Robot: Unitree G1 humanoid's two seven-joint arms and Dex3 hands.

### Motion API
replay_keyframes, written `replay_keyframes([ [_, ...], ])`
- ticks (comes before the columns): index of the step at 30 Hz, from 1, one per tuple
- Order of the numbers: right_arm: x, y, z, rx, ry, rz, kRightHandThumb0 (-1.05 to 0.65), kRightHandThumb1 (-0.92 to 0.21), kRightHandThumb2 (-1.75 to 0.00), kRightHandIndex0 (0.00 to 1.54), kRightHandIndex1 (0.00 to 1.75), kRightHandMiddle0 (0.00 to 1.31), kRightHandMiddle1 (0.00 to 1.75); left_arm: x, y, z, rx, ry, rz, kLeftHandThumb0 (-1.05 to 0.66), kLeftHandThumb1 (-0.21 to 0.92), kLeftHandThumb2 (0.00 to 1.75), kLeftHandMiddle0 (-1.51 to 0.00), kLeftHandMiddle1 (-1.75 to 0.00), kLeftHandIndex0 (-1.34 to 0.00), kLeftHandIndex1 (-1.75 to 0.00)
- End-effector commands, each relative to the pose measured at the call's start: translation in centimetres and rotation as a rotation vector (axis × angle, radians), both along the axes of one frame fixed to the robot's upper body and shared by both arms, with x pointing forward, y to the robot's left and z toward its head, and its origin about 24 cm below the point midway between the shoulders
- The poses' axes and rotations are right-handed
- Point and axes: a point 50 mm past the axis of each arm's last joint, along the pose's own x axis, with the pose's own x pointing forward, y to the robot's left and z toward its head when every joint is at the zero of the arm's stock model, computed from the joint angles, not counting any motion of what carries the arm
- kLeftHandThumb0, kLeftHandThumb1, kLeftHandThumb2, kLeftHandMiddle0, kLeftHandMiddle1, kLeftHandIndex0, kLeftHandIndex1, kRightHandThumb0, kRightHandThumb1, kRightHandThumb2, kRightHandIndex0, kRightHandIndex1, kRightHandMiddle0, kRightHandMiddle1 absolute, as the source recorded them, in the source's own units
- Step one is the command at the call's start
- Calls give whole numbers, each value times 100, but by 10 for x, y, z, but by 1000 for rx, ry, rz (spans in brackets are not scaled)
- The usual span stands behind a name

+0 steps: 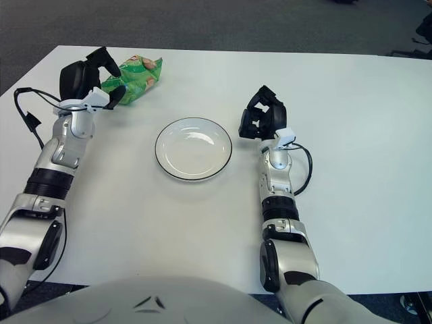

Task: Put the snack into the plate.

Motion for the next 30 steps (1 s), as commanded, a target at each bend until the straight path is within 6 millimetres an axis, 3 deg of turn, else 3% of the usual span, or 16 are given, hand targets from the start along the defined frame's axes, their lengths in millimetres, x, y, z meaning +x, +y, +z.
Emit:
replay_keyframes([
  [1, -29, -6, -58, 30, 199, -37, -54, -17, -150, 132, 175, 74, 175, 6, 0, 6, 86, -20, 17, -49, 30, 134, -119, -175, -63, -175],
  [6, -29, -5, -58, 26, 199, -35, -54, -17, -150, 131, 175, 74, 175, 11, -3, 6, 135, -12, 6, -41, 59, 97, -59, -175, -41, -175],
  [9, -29, -5, -58, 22, 207, -36, -54, -17, -150, 131, 175, 74, 175, 15, -3, 5, 155, 5, -7, -39, 70, 82, -38, -172, -33, -175],
  [10, -28, -5, -59, 21, 210, -36, -54, -17, -150, 131, 175, 74, 175, 16, -3, 5, 164, 15, -9, -38, 77, 72, -30, -164, -29, -175],
  [11, -28, -5, -59, 20, 213, -36, -54, -17, -150, 131, 175, 74, 175, 18, -2, 4, 174, 28, -8, -38, 80, 68, -27, -160, -27, -175],
  [13, -28, -5, -59, 18, 216, -37, -54, -17, -150, 131, 175, 74, 175, 21, -1, 1, 183, 48, -3, -56, 76, 72, -18, -146, -11, -155],
  [16, -28, -4, -59, 16, 218, -37, -54, -17, -149, 131, 175, 74, 175, 26, 0, -2, 191, 71, 6, -67, 73, 76, -9, -128, -4, -136],
  [20, -28, -5, -59, 13, 221, -36, -54, -17, -149, 131, 175, 74, 175, 34, -1, -8, 208, 94, 17, -74, 75, 74, -3, -107, -1, -119],
  [26, -28, -4, -59, 14, 224, -34, -54, -17, -149, 131, 175, 73, 175, 40, 3, -15, 243, 111, 34, -80, 88, 59, 0, -59, 0, -87],
  [30, -28, -3, -59, 15, 224, -32, -54, -17, -149, 132, 175, 73, 175, 43, 3, -18, 278, 114, 45, -84, 91, 59, 0, -39, 0, -72],
])
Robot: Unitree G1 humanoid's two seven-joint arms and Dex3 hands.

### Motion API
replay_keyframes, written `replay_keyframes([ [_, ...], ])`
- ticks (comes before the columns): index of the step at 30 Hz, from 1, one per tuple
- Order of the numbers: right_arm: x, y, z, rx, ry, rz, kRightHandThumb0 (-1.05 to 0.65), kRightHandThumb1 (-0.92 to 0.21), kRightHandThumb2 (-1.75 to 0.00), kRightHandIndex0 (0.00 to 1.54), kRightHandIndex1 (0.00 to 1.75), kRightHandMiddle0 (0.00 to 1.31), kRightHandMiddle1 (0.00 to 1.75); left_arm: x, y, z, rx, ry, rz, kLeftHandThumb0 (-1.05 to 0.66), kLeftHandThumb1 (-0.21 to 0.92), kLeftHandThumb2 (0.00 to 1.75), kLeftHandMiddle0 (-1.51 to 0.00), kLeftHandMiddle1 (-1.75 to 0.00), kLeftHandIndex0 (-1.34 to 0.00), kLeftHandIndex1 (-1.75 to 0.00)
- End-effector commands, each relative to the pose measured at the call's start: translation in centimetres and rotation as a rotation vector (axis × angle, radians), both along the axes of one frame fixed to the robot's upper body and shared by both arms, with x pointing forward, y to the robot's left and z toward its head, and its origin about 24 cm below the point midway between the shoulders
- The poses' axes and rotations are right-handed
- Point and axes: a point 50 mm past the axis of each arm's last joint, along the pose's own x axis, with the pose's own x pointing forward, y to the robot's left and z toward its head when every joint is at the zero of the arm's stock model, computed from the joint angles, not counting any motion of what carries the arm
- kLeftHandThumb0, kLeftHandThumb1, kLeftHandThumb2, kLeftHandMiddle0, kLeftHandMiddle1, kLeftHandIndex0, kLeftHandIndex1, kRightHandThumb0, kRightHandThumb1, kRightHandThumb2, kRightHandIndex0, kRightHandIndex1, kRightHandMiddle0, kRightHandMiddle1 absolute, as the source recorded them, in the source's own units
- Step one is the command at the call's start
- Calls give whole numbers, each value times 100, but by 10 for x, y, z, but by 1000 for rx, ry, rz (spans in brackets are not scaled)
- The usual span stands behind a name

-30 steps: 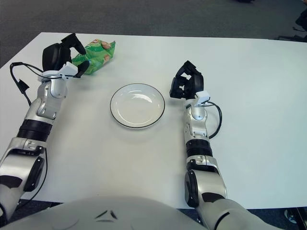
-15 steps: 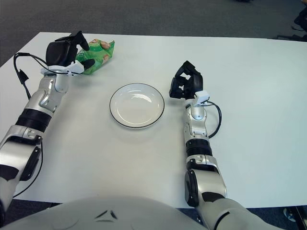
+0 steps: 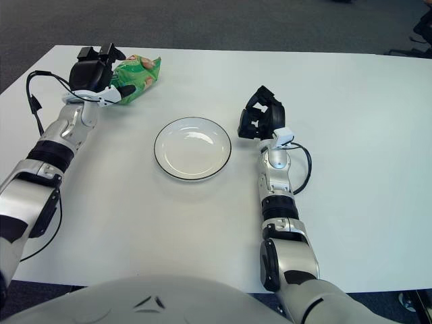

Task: Put the snack into the plate.

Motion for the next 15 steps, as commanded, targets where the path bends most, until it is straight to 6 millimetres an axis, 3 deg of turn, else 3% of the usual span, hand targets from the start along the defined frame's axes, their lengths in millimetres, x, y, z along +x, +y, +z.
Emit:
replay_keyframes([
  [1, -30, -5, -58, 26, 212, -34, -54, -18, -149, 132, 175, 73, 175, 5, -1, 5, 53, -23, 3, -86, 91, 60, 0, -32, 0, -66],
  [8, -30, -5, -57, 27, 214, -36, -54, -18, -149, 132, 175, 73, 175, 8, -3, -1, 109, -5, 34, -93, 92, 74, 0, -4, 0, -45],
  [15, -31, -4, -57, 27, 213, -42, -54, -18, -149, 132, 175, 73, 175, 11, -6, -6, 153, 7, 72, -98, 92, 86, 0, 0, 0, -38],
])
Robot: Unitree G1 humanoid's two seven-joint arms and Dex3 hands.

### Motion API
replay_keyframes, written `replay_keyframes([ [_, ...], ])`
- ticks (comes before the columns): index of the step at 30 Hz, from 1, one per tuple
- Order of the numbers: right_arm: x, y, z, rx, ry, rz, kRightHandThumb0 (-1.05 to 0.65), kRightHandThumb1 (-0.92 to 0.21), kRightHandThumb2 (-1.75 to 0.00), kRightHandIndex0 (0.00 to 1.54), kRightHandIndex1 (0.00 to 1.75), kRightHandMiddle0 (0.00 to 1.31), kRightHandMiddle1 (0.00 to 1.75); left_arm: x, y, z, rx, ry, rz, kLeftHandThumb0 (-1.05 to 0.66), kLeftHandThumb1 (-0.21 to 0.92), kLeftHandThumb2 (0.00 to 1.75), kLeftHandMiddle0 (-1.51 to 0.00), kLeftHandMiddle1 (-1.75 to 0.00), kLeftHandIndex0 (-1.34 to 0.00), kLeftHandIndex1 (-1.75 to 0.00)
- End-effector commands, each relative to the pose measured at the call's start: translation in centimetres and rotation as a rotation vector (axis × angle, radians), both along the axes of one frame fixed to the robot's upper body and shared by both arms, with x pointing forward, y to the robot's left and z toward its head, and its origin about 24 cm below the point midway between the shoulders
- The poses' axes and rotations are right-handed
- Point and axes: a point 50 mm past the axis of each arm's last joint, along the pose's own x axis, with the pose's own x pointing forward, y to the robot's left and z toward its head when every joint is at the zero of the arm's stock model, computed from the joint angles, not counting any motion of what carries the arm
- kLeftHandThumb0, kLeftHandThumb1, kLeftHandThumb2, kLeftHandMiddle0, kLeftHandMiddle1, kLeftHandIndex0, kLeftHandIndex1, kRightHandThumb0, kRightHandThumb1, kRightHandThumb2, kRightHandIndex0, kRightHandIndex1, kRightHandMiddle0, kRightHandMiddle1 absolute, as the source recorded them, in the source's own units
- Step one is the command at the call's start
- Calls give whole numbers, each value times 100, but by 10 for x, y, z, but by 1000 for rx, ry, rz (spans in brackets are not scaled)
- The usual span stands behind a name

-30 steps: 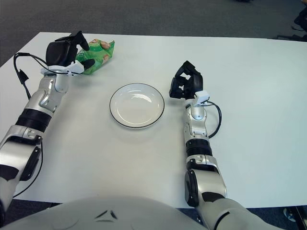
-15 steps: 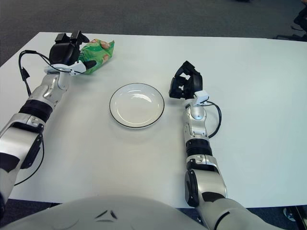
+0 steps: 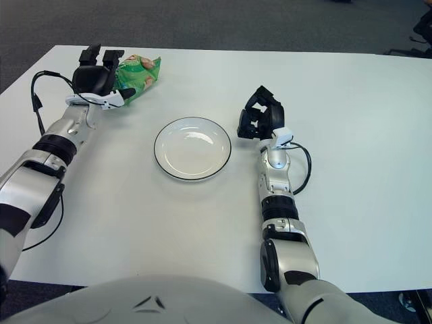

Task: Put the snack into the plate.

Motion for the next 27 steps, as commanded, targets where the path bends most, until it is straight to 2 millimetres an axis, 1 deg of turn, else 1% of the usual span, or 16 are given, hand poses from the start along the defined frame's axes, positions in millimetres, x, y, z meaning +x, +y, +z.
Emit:
replay_keyframes([
  [1, -31, -5, -58, 30, 211, -43, -54, -18, -149, 132, 175, 73, 175, 5, -5, 7, 32, -19, 16, -99, 92, 87, 0, 0, 0, -37],
  [8, -32, -5, -58, 34, 209, -41, -54, -18, -149, 133, 175, 73, 175, 7, -6, 3, 55, 33, 28, -102, 92, 99, 0, 0, 0, -18],
  [12, -33, -4, -57, 34, 205, -36, -54, -18, -149, 133, 175, 73, 175, 8, -9, -1, 59, 92, 15, -102, 92, 105, 0, 0, 0, -8],
  [17, -34, -3, -57, 37, 202, -31, -54, -18, -149, 134, 175, 73, 175, 9, -13, -7, 32, 192, -17, -101, 92, 111, 0, 0, 0, -2],
  [21, -34, -2, -56, 37, 198, -30, -54, -18, -148, 134, 175, 73, 175, 9, -12, -9, 32, 234, -31, -100, 92, 113, 0, 0, -2, -3],
  [25, -35, -2, -55, 37, 195, -31, -53, -18, -148, 133, 175, 73, 175, 7, -11, -13, 28, 274, -55, -98, 92, 114, 0, 0, 0, -14],
  [27, -35, -1, -55, 39, 194, -33, -53, -18, -148, 133, 175, 73, 175, 6, -10, -15, 22, 294, -73, -98, 92, 112, -4, -2, 0, -26],
])
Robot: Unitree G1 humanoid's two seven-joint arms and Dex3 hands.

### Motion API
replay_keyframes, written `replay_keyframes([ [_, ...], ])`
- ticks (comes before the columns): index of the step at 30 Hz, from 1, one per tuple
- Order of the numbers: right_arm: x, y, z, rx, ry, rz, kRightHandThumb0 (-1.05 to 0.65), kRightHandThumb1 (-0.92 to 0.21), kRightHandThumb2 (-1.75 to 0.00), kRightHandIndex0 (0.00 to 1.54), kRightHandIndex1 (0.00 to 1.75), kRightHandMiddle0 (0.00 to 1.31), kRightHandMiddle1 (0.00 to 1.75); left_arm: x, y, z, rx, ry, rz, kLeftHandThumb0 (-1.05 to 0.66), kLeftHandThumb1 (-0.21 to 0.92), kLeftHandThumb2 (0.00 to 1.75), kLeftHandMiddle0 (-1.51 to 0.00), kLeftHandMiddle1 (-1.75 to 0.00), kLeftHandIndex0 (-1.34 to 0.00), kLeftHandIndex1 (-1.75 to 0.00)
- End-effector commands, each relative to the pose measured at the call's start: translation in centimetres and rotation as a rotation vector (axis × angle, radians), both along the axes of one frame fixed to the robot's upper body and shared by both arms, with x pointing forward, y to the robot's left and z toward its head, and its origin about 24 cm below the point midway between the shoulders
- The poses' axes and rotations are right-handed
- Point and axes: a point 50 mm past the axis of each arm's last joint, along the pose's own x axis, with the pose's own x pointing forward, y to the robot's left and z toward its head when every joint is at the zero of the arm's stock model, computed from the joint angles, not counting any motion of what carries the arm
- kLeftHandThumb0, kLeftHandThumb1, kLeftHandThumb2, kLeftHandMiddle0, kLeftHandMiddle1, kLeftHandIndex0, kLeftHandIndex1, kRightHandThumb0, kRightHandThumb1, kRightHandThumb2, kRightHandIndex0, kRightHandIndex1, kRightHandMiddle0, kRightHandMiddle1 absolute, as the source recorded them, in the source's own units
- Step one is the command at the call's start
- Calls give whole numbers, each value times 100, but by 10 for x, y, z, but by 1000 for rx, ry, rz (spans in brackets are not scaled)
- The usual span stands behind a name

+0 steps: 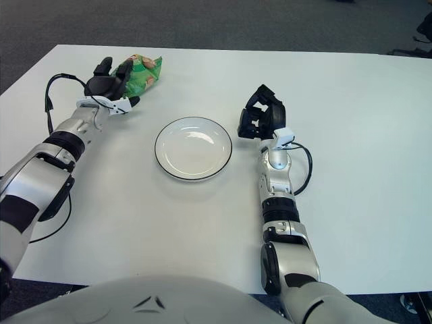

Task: Put the snack into the plate.

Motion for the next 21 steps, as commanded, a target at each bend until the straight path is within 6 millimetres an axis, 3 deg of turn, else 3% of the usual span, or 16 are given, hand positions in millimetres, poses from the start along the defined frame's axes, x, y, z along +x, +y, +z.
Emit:
replay_keyframes([
  [1, -32, -1, -60, 43, 220, -31, -53, -18, -148, 133, 175, 72, 175, 1, 2, 3, -12, 34, -29, -98, 92, 112, -4, -2, 0, -28],
  [9, -33, -1, -58, 41, 216, -40, -53, -18, -148, 133, 175, 73, 175, -18, 2, -12, -55, 34, -199, -95, 92, 108, -14, -7, 0, -49],
  [21, -33, -3, -57, 30, 214, -26, -54, -18, -148, 133, 175, 73, 175, -23, 5, -3, -33, 50, -321, -94, 92, 102, -22, -13, 0, -73],
])
